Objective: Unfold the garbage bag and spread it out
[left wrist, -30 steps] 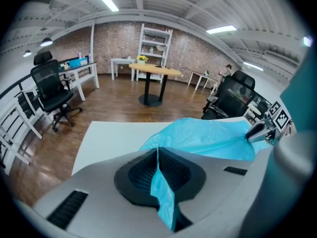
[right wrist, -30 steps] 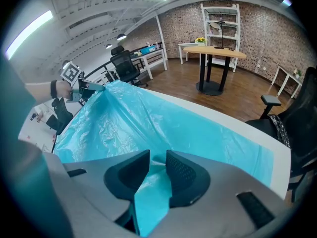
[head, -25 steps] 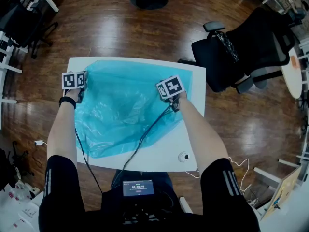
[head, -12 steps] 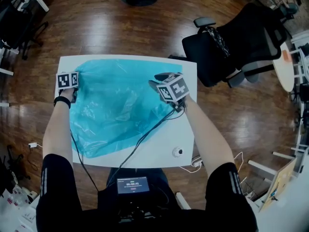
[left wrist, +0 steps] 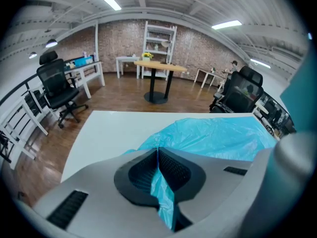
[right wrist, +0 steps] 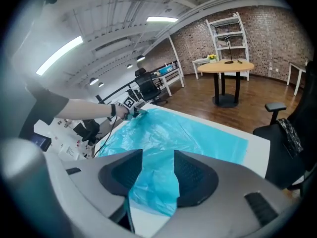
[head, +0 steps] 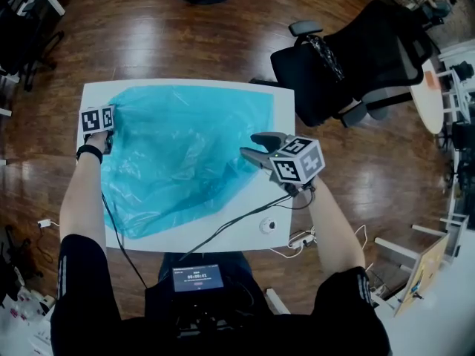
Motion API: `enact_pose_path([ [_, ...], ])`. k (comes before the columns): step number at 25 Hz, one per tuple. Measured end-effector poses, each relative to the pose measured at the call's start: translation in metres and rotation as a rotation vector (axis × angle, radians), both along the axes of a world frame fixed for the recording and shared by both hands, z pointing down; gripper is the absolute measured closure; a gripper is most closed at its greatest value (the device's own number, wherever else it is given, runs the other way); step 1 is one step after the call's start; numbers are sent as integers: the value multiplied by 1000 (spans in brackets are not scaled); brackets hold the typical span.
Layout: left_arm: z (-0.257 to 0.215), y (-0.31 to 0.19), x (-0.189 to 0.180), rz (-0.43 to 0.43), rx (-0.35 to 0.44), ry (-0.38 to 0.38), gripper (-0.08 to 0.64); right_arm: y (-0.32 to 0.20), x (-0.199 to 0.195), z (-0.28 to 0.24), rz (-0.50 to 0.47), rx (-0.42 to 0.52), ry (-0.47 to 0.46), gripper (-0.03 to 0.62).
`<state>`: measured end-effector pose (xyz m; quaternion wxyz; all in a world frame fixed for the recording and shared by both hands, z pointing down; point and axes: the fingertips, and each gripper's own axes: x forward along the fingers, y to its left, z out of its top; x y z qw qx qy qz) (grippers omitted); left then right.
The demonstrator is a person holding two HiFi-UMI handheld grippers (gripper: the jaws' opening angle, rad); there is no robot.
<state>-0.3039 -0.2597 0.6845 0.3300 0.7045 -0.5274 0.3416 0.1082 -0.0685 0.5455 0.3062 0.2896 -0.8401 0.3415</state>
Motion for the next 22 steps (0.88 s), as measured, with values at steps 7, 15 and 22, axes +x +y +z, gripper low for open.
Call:
enact_pose_path([
  [7,-5,4,0,10,-3,24,501,46,10,27,-34,-71,52,359],
  [15,-16,2,-5,42,46,-70,494,69,23,52,-18,-80,174,362],
  [22,0,8,-4,90,9,-205,476,85,29,54,-28,-90,254,367],
])
